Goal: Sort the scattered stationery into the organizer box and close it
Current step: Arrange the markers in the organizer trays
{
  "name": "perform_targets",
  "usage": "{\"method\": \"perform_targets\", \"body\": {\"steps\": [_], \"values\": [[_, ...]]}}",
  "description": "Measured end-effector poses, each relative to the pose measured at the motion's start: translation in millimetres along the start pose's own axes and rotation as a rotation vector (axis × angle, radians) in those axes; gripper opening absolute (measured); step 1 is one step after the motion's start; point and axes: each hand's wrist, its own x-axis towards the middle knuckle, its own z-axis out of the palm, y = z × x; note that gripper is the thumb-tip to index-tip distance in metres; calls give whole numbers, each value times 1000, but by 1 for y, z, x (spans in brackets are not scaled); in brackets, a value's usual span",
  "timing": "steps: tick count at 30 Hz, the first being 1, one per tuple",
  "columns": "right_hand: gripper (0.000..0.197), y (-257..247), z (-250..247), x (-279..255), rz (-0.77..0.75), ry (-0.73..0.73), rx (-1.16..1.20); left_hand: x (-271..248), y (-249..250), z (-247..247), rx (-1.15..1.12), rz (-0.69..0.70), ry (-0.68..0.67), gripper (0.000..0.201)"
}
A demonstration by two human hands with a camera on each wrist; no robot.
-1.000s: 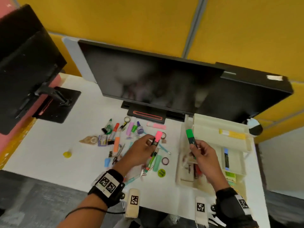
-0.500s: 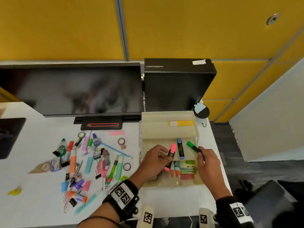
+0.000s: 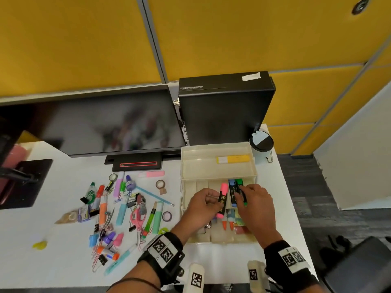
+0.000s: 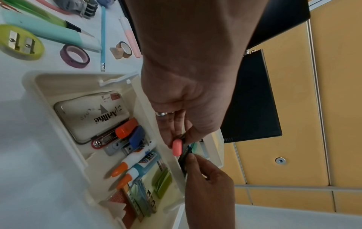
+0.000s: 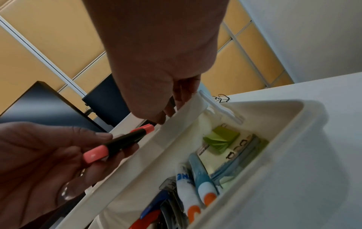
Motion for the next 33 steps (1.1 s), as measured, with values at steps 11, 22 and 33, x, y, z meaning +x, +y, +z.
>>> {"method": "perform_targets", "body": {"steps": [11, 22, 33], "values": [[17, -5, -28, -15, 235, -112, 622, 4, 9, 33, -46, 120, 42, 23], [21, 12, -38, 0, 412, -103, 486, -4, 3, 55, 472, 379, -75, 34], [22, -4, -24, 8, 237, -58, 75, -4, -17, 18, 393, 404, -51, 30]]}}
